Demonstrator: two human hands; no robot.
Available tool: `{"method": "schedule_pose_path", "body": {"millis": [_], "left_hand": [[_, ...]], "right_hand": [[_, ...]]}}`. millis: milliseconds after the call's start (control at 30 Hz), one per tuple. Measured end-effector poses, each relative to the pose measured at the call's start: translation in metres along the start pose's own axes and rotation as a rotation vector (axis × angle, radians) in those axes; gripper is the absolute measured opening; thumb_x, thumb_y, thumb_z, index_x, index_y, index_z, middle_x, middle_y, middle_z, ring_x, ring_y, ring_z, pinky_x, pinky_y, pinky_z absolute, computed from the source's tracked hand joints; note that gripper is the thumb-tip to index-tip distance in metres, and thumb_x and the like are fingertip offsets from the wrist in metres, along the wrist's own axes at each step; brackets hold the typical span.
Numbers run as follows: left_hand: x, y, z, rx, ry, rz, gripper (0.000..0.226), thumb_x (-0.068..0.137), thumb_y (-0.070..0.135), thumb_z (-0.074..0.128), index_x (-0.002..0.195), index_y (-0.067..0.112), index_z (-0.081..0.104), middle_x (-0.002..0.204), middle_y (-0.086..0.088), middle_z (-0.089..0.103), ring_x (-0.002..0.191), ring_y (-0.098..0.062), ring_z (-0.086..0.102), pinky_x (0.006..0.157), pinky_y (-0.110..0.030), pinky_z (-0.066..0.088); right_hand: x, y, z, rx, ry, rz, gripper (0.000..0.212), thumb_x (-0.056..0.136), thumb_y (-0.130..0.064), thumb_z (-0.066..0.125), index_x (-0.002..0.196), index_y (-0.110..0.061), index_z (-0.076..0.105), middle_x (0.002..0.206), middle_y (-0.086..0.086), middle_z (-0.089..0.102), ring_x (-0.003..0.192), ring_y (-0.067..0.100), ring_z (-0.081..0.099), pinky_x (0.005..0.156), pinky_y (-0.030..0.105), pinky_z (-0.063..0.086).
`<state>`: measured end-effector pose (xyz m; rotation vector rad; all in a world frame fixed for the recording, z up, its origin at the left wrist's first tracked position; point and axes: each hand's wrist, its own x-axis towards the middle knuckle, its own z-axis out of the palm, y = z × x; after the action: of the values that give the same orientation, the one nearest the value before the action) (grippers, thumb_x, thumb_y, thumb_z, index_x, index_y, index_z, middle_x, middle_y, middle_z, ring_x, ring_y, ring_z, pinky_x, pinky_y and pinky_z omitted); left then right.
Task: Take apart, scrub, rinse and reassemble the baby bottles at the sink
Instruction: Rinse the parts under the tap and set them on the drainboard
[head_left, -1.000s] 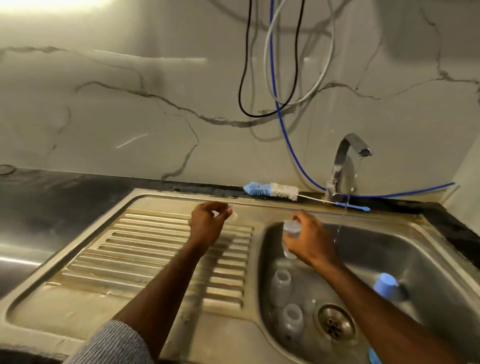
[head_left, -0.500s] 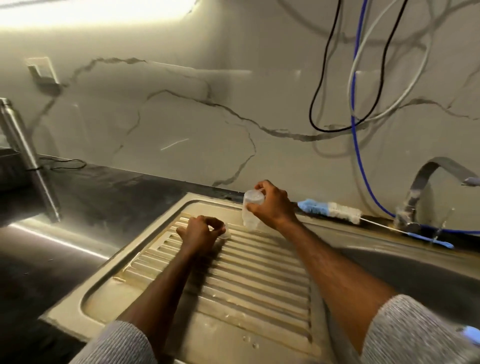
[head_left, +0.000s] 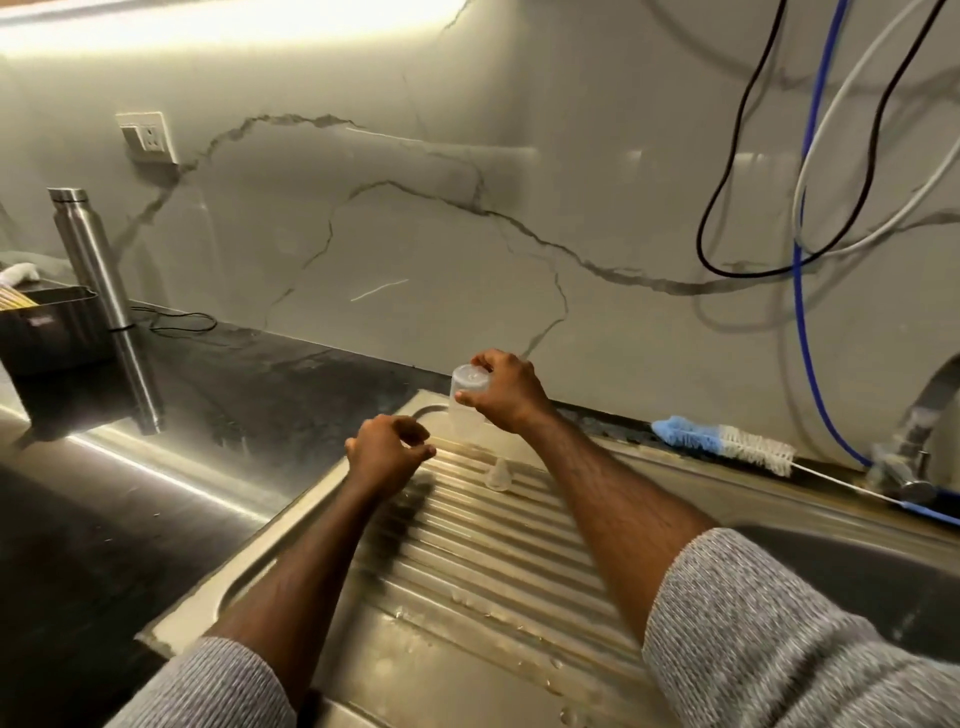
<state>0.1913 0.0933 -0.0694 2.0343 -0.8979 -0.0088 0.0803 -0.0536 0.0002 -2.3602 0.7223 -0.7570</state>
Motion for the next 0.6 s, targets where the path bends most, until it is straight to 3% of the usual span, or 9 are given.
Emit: {"method": "schedule_pose_path", "body": {"millis": [100,200,400,600], "left_hand": [[0.009,-0.003,-0.004,0.036,-0.04,0.005,0.019,0.082,0.032,0.084,0.097,0.024,0.076,0.092,0.01,0.074,0.091,-0.009,0.062,0.102,-0.046,0.032],[0.018,-0.007,-0.003,0.047,-0.059,-0.016,0.02,0.082,0.031,0.084,0.099,0.024,0.076,0.09,0.012,0.071,0.091,-0.008,0.061,0.106,-0.049,0.031],[0.024,-0.013,0.001,0.078,-0.099,-0.015,0.022,0.083,0.033,0.083,0.102,0.024,0.075,0.096,0.009,0.074,0.096,-0.011,0.063,0.103,-0.046,0.032],[0.028,-0.013,0.004,0.067,-0.119,-0.014,0.022,0.083,0.033,0.083,0.101,0.024,0.074,0.091,0.013,0.07,0.095,-0.009,0.064,0.106,-0.048,0.037]], "right_hand": [[0.01,-0.004,0.012,0.013,-0.033,0.044,0.057,0.082,-0.023,0.082,0.133,-0.019,0.057,0.131,0.008,0.057,0.113,0.023,0.058,0.092,0.04,0.058],[0.02,-0.004,0.026,-0.008,-0.059,0.048,0.06,0.083,-0.021,0.081,0.137,-0.019,0.055,0.136,0.008,0.056,0.12,0.024,0.056,0.098,0.035,0.051],[0.034,0.0,0.041,-0.017,-0.073,0.081,0.058,0.085,-0.02,0.079,0.137,-0.02,0.054,0.138,0.008,0.055,0.124,0.025,0.053,0.1,0.038,0.048],[0.041,0.008,0.046,-0.009,-0.132,0.085,0.07,0.082,-0.021,0.081,0.144,-0.025,0.048,0.145,0.009,0.05,0.128,0.026,0.051,0.104,0.043,0.048]]}}
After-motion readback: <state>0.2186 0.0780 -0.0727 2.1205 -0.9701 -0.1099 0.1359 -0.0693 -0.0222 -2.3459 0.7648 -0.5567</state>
